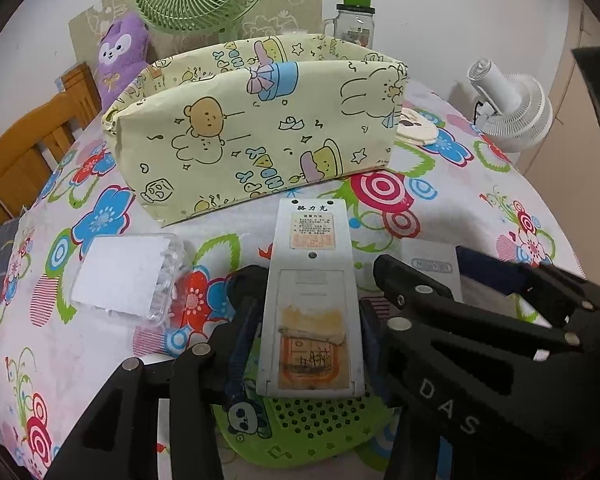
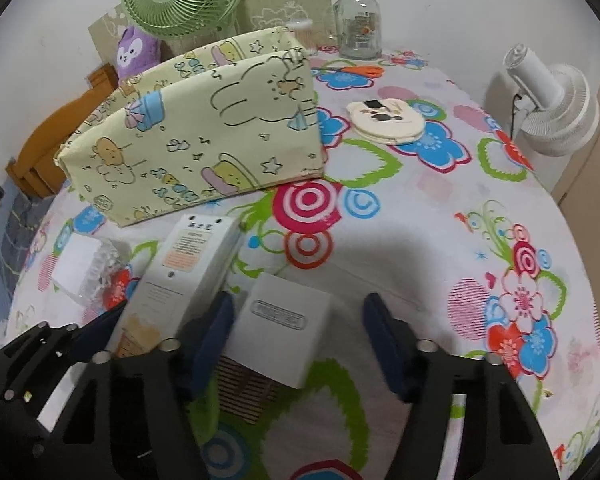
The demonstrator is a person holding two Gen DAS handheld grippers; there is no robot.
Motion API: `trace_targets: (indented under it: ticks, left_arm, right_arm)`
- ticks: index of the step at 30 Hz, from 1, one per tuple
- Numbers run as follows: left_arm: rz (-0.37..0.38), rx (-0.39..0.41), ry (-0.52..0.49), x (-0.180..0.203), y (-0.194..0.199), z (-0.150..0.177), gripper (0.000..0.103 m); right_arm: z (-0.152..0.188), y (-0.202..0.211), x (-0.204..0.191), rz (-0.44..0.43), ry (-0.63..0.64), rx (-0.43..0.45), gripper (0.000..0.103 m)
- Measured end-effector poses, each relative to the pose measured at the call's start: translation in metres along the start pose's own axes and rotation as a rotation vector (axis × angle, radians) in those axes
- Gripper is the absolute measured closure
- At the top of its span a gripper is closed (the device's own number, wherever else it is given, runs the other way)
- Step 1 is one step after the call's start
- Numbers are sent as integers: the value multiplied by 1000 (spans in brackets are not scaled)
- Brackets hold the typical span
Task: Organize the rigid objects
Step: 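Close the left gripper on the labeled box while the right grips the MINGYI box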
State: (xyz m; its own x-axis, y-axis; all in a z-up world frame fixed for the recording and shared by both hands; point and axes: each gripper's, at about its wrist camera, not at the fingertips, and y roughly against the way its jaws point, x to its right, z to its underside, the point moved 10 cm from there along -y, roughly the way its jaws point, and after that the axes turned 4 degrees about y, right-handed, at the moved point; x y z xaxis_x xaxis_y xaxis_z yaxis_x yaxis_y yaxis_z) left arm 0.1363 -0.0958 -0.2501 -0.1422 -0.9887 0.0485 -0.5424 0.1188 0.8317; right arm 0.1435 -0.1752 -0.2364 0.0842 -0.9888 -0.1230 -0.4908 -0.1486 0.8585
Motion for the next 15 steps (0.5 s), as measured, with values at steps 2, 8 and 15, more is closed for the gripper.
trace_targets:
  ticks: [2,8,15]
  left_arm:
    - [-3,-6,-3,1,-3,-1,49]
    - [-19,-1,-26,6,-10,-9,48]
    - [-9,12,-24,10,-13,-17,58]
  right_arm:
    - [-2,-1,-1,13,4,-1,49]
    - [-6,0,7,18,-11,5,53]
    - [-11,4,20,35,-29,15,55]
